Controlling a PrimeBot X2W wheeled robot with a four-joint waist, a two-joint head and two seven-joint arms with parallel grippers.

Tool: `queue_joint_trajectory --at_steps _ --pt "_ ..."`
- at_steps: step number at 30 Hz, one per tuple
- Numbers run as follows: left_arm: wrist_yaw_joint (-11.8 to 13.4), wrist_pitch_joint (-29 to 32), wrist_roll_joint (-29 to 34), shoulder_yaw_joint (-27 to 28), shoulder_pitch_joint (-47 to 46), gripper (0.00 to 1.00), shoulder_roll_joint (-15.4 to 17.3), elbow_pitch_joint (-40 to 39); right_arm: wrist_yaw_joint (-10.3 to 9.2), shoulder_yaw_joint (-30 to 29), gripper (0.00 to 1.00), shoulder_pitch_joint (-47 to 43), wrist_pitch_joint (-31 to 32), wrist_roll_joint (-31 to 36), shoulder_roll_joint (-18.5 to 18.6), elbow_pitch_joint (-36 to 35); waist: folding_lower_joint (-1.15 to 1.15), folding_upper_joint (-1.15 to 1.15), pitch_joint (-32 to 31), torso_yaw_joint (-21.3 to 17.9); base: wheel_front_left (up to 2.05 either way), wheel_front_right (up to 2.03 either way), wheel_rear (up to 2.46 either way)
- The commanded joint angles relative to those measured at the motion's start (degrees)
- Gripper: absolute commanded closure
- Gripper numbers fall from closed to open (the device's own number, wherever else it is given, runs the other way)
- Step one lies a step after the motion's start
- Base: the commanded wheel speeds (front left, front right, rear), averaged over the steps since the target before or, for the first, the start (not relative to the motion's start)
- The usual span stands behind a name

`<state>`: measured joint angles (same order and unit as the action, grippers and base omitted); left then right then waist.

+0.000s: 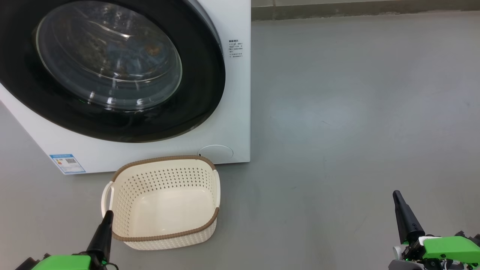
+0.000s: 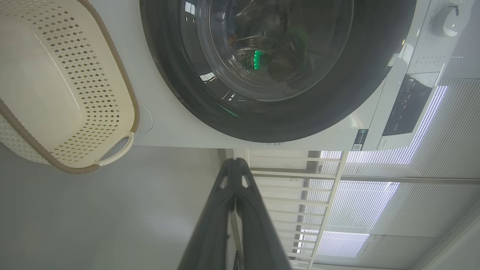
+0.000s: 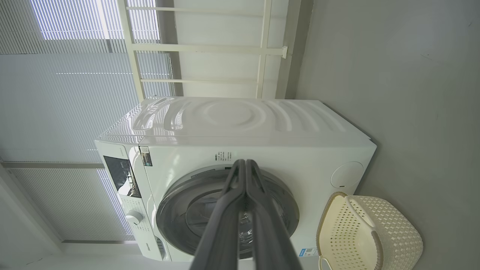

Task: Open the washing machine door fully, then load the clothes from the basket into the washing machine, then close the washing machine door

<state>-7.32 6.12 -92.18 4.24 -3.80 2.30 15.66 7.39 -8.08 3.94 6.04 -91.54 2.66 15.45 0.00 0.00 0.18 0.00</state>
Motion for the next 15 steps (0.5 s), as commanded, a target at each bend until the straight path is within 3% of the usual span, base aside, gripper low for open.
queue_joint_trajectory --at_steps 1,15 --pt "-0.17 0.15 -0.2 2.02 -2.37 1.0 0.8 -1.62 0.1 1.56 1.0 2.24 0.45 -0.62 0.21 -1.43 0.0 0.0 0.0 0.0 0.0 0.0 0.0" --pt "-0.17 0.2 -0.15 2.08 -2.37 1.0 0.76 -1.62 0.1 1.56 1.0 2.24 0.45 -0.62 0.21 -1.43 0.0 0.0 0.0 0.0 0.0 0.0 0.0"
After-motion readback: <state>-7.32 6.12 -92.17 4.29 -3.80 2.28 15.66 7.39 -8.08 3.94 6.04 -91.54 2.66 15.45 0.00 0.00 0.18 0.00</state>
